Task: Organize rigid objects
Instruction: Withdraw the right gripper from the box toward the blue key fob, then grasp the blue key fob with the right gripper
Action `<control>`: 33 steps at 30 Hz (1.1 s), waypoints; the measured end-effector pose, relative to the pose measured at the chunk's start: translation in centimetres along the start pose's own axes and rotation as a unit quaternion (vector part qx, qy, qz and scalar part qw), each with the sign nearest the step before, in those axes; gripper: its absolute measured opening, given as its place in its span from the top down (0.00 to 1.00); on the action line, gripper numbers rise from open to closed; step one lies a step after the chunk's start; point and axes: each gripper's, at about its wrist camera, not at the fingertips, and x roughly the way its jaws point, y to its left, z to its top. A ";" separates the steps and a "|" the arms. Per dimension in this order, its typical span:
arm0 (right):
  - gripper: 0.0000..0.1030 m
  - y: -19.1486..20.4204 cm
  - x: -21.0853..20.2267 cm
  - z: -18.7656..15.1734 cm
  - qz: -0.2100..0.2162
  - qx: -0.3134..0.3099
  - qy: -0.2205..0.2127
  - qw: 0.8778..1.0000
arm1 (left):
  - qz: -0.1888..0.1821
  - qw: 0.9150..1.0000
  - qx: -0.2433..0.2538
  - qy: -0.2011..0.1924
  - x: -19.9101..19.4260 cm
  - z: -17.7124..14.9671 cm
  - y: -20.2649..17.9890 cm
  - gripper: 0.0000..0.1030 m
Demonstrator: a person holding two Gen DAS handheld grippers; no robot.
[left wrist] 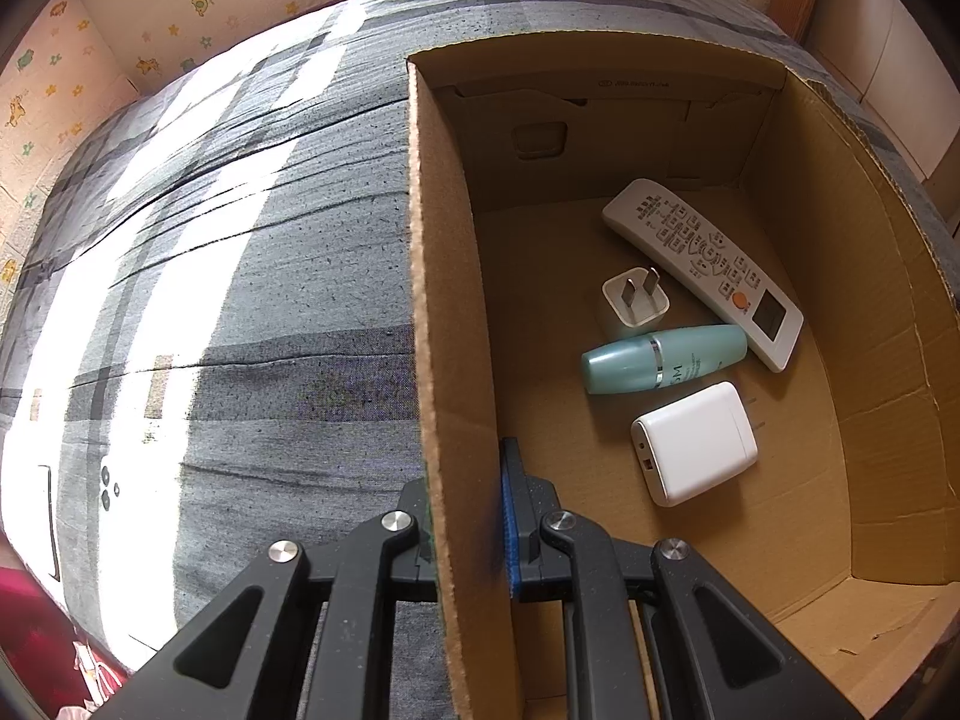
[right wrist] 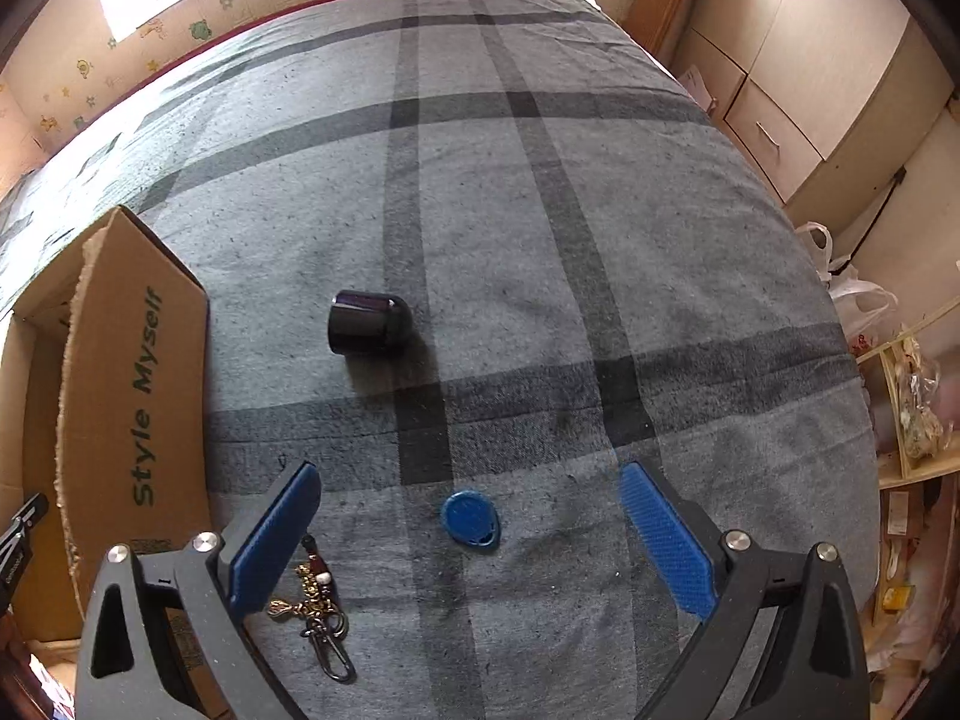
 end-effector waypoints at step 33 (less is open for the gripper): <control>0.55 -0.5 7.4 -3.1 0.001 0.004 0.043 0.999 | 0.004 1.000 -0.002 0.001 0.1 -0.2 -0.3 0.87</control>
